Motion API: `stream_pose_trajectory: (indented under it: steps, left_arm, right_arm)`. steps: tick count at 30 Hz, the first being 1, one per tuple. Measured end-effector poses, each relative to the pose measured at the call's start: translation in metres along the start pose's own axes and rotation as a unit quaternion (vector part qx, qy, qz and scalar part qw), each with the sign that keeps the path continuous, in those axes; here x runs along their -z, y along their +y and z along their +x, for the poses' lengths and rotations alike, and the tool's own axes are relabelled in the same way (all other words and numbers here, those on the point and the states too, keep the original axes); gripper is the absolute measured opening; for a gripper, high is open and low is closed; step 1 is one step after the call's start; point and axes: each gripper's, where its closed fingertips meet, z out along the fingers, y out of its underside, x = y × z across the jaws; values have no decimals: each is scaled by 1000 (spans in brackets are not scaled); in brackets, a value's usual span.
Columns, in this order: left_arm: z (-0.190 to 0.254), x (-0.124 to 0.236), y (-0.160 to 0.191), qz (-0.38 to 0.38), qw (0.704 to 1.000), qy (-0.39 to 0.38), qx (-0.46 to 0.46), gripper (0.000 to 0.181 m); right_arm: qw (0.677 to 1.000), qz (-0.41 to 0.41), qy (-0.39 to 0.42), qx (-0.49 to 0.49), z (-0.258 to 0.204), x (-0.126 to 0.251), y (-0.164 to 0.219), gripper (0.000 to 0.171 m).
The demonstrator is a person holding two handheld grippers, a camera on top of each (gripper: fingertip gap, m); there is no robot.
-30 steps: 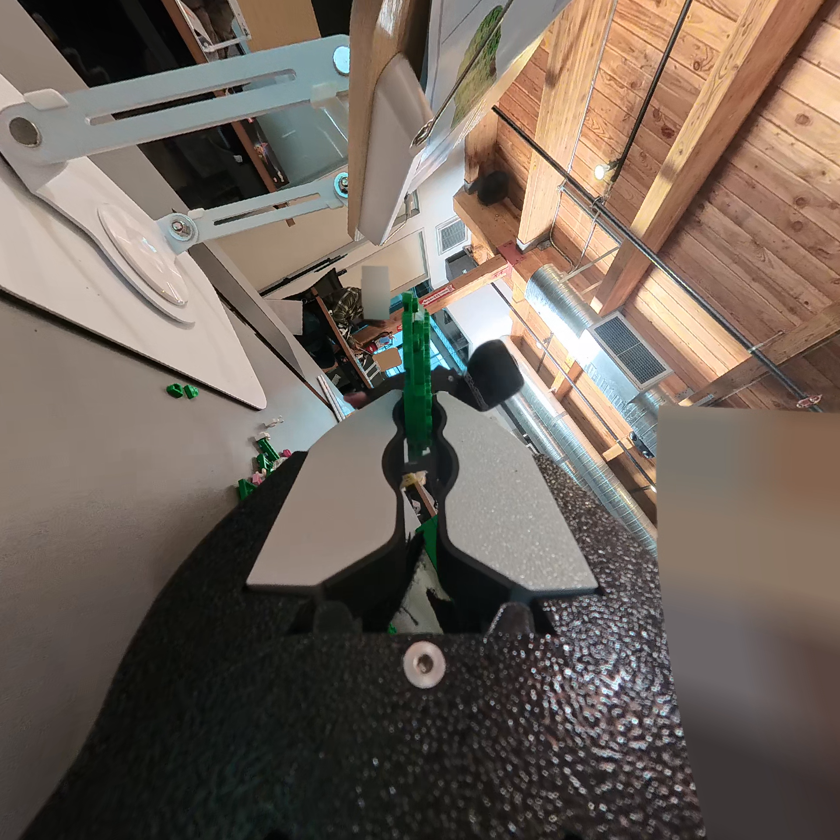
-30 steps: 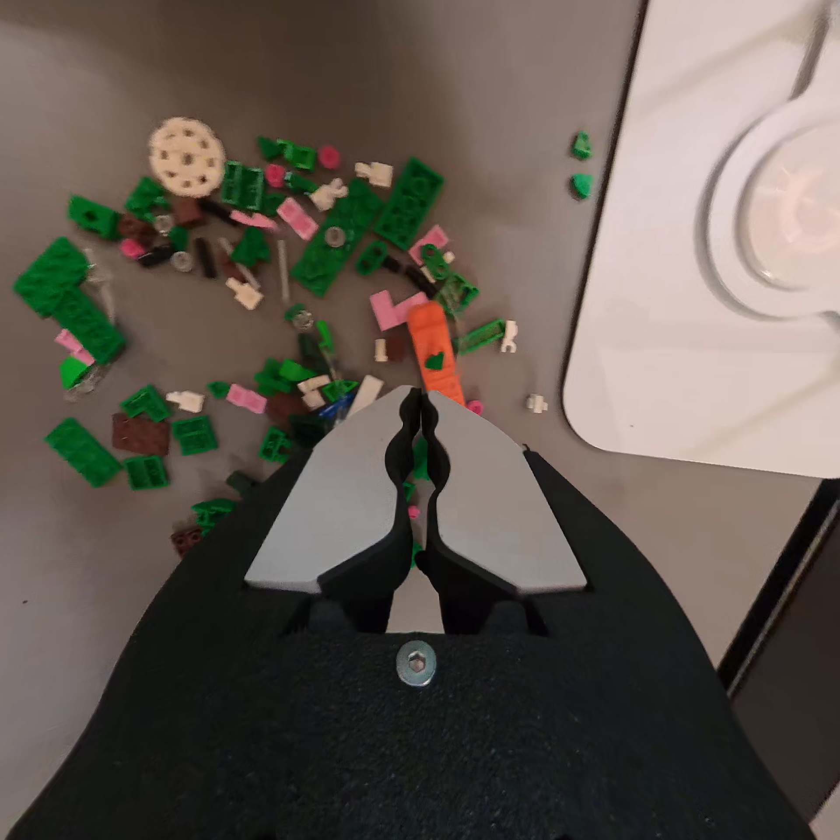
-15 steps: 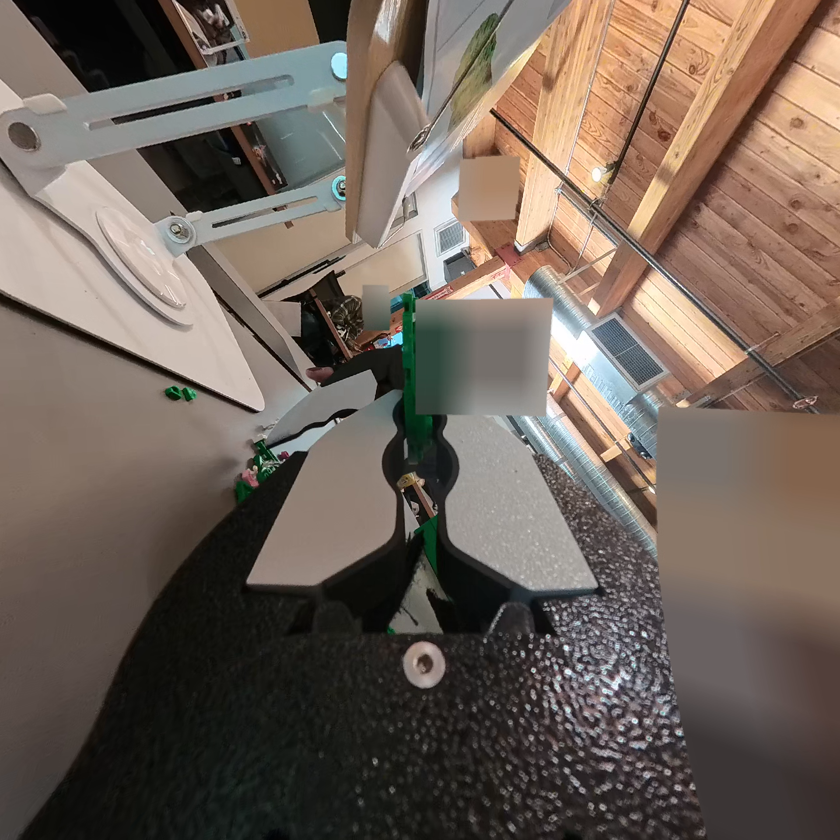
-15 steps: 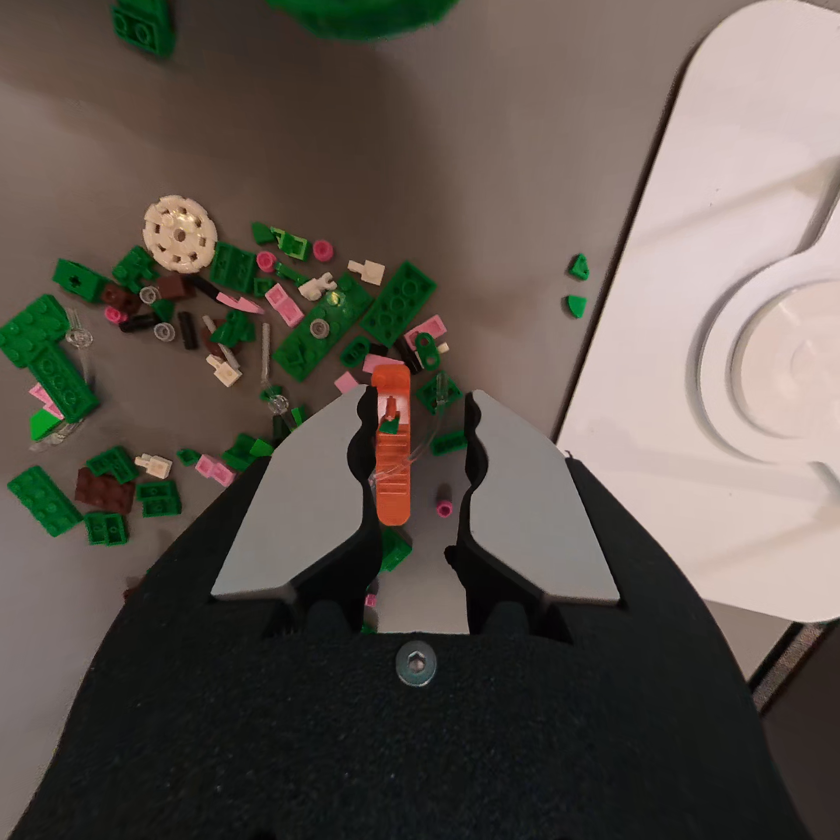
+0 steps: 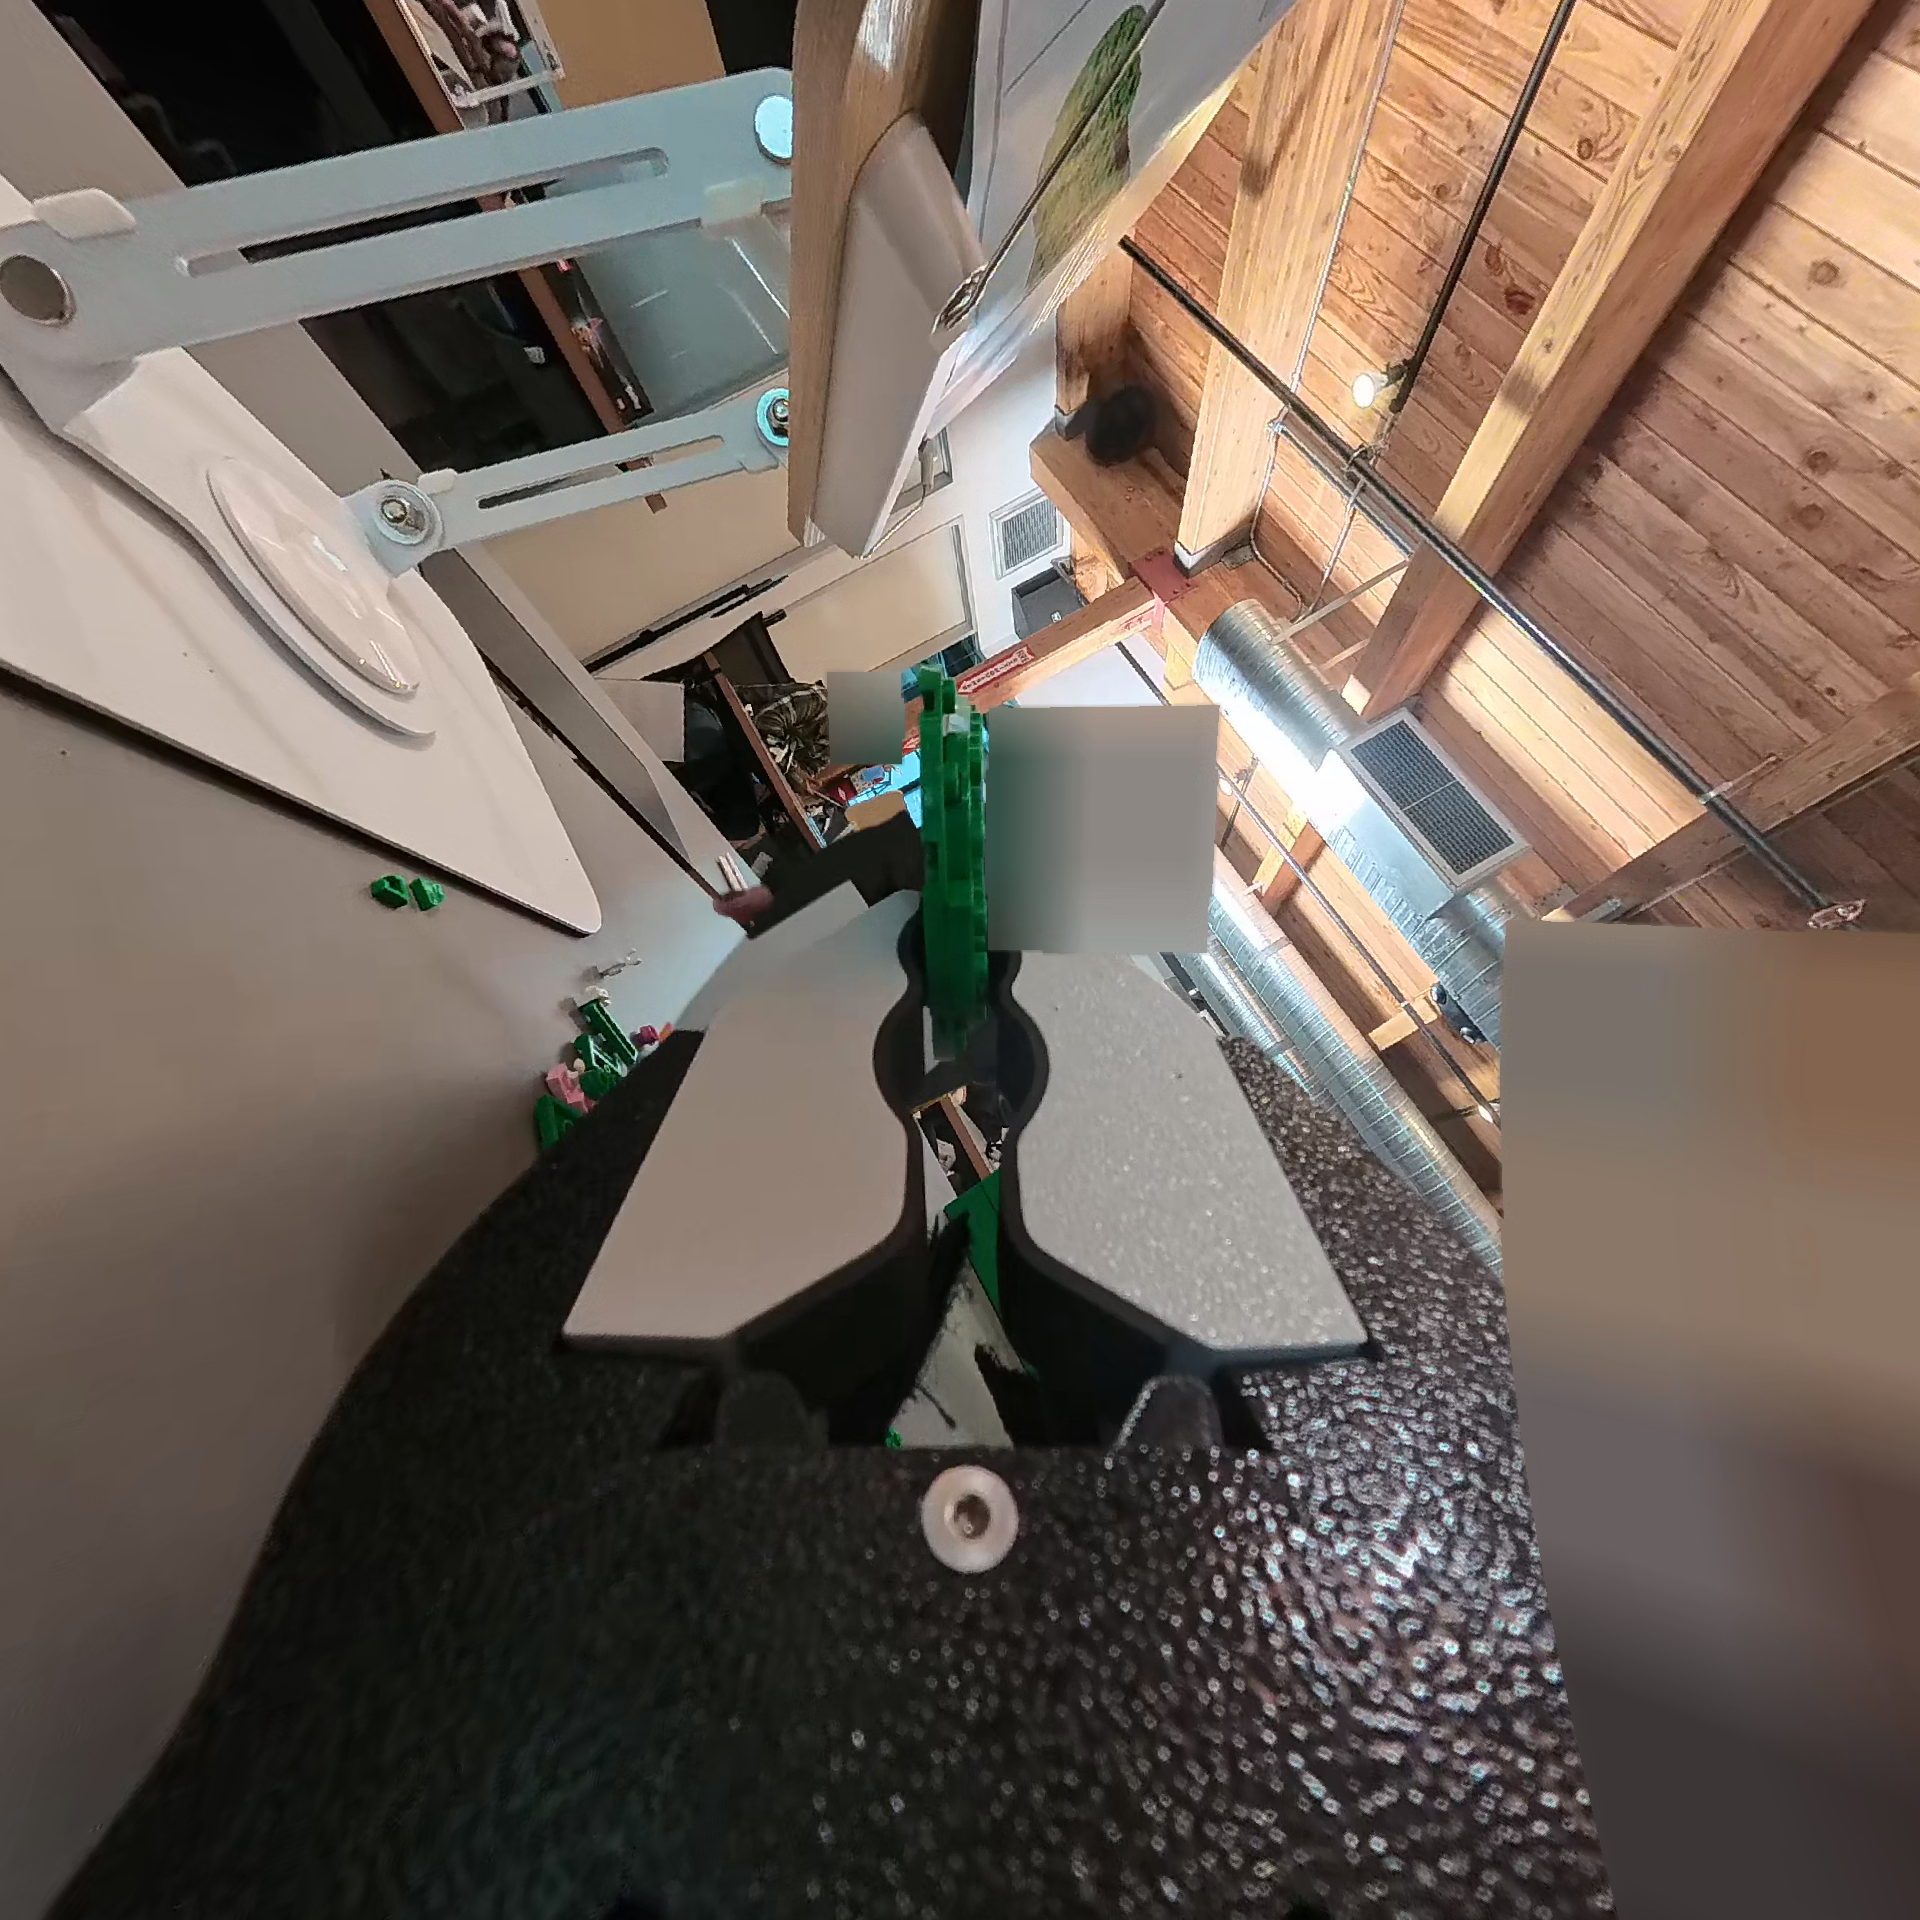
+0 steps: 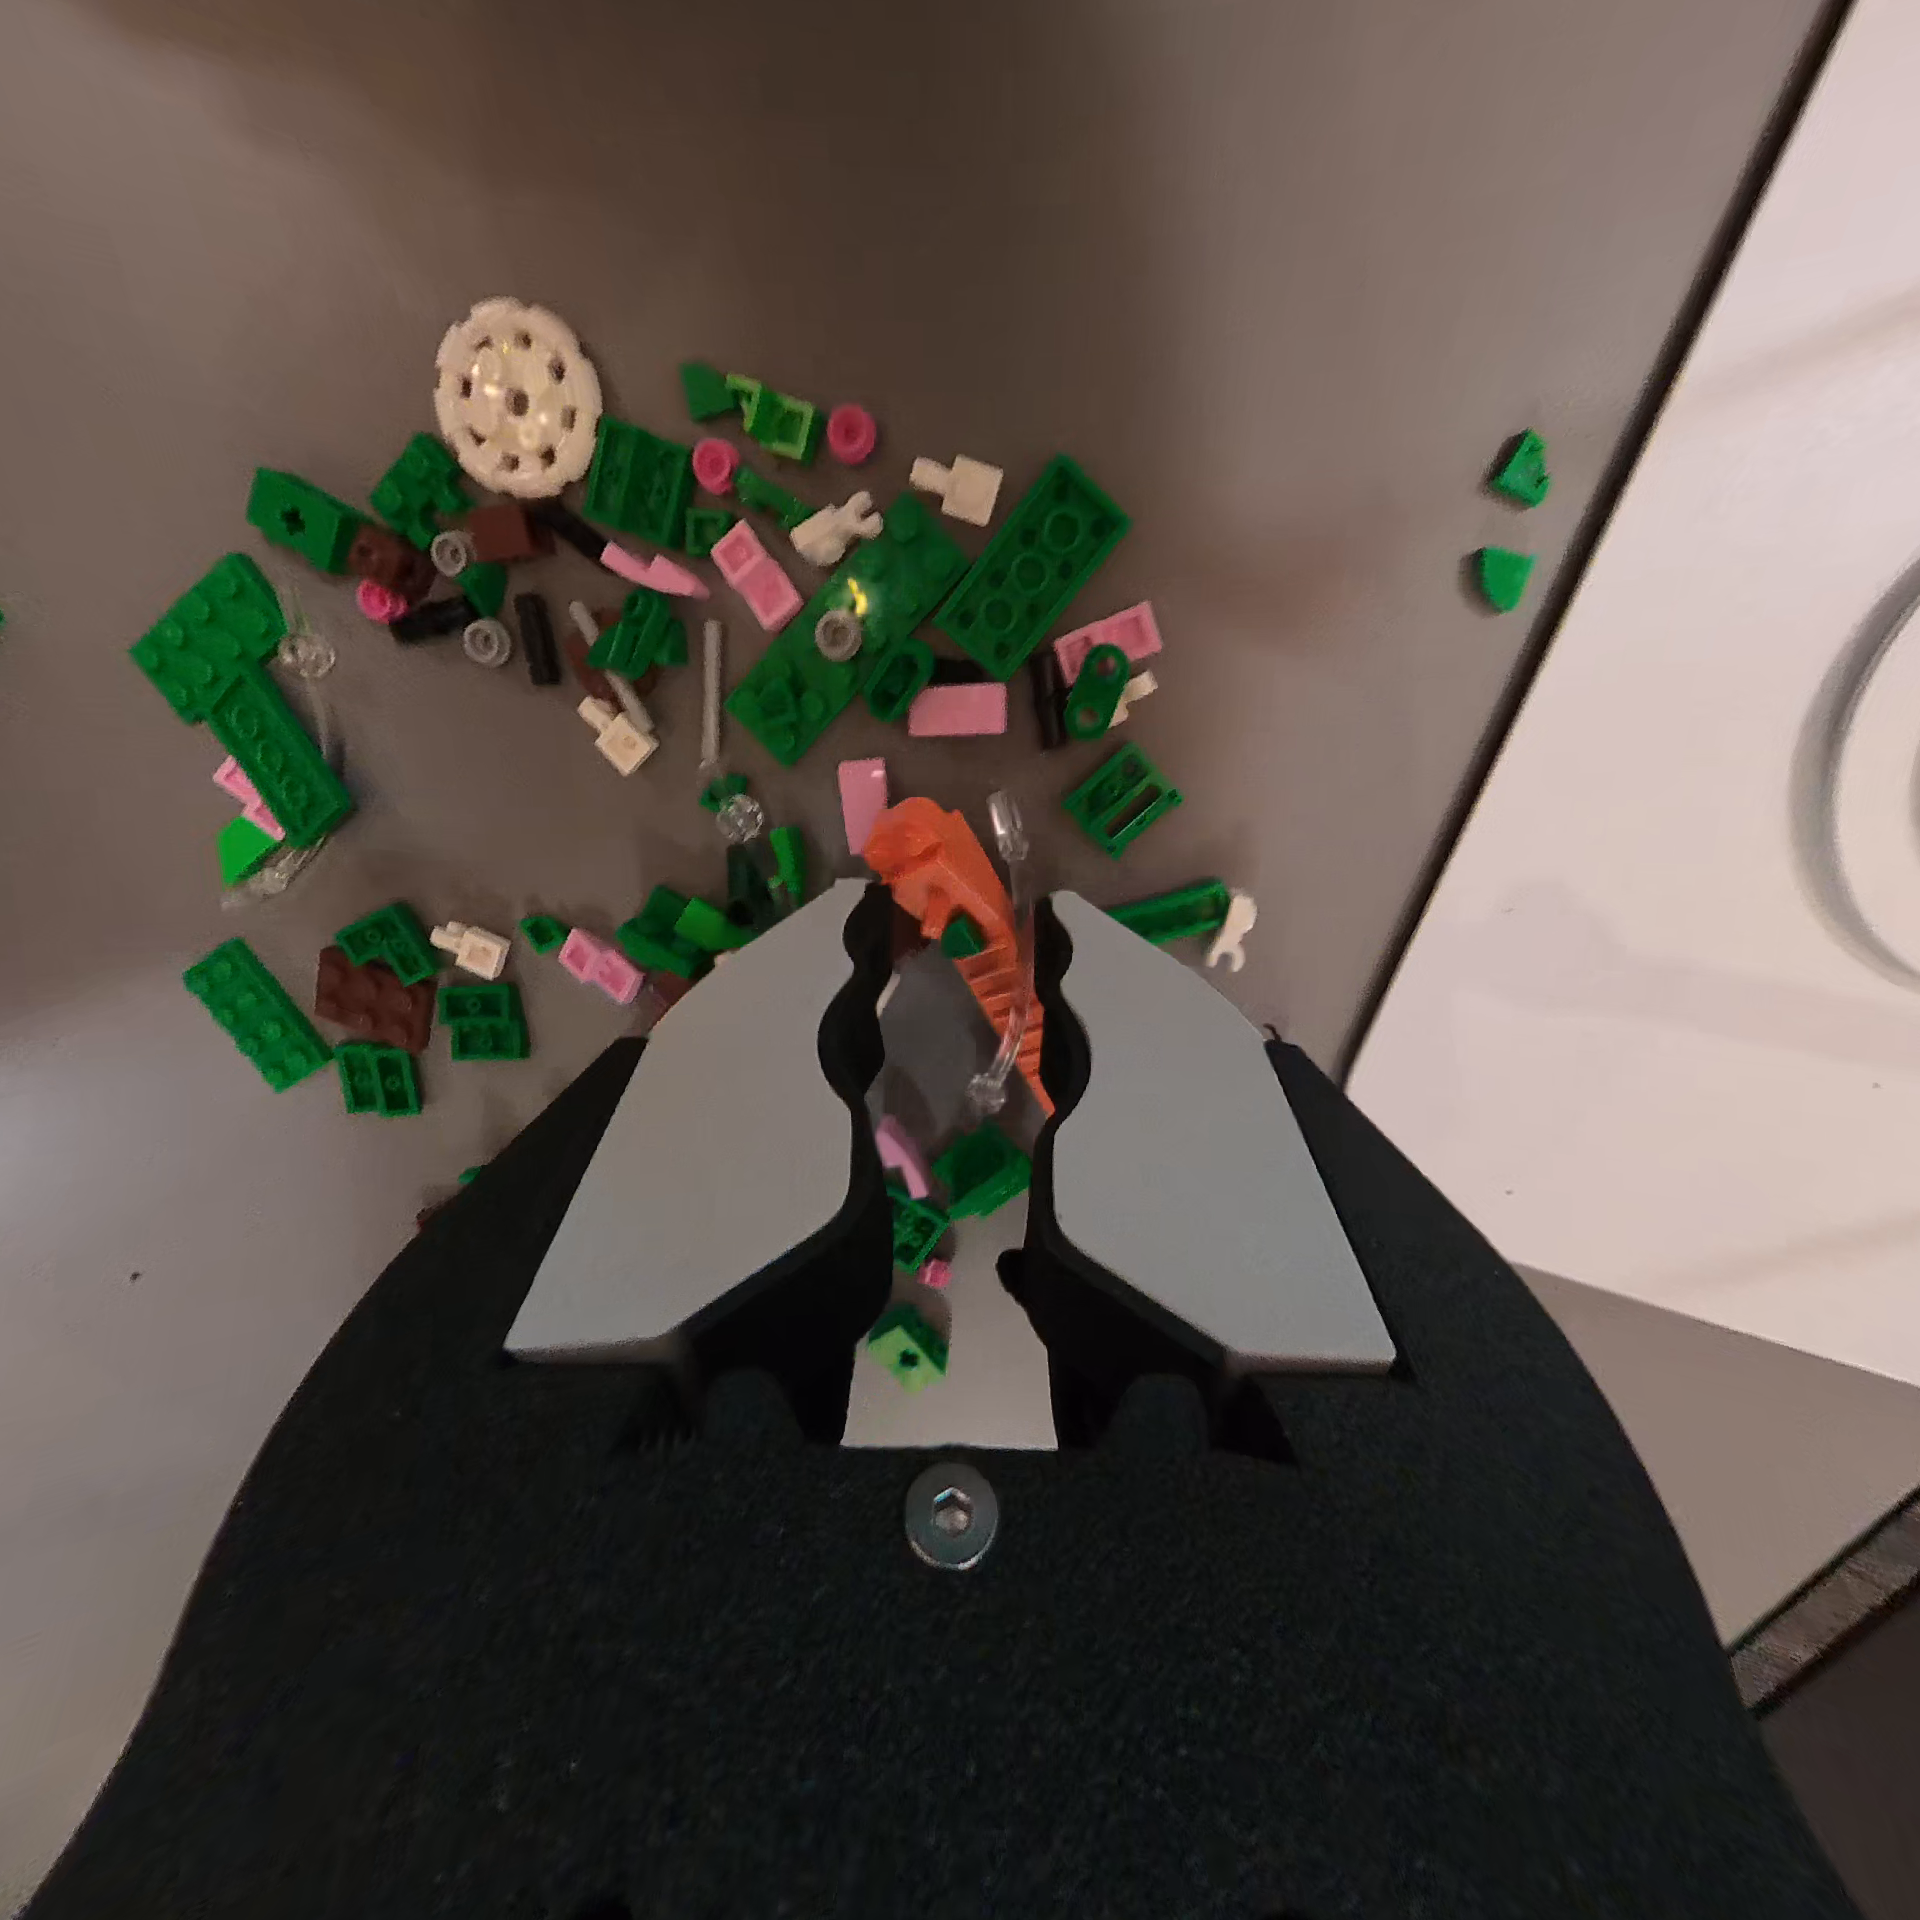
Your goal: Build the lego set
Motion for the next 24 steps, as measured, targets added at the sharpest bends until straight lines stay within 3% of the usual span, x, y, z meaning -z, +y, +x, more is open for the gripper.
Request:
stream_pose_trajectory:
  steps: [1, 6, 10, 15, 24]
  left_arm:
    - [0, 0, 0, 0, 1000, 0, 0, 7]
    - [-2, 0, 0, 1, 1000, -3, 0, 8]
    - [0, 1, -2, 3, 1000, -3, -3, 7]
    - [-1, 9, -13, 33, 999, -17, -19, 7]
    - [2, 20, -29, 67, 997, -28, -36, 7]
  right_arm:
    - [1000, -6, -5, 0, -3, 0, 4, 25]
    - [1000, 5, -11, 25, -17, 4, 0, 21]
    - [988, 41, 24, 150, -32, 6, -37, 17]
    - [955, 24, 62, 289, -41, -2, -72, 10]
    - [940, -72, 20, 333, -31, -27, -75, 10]
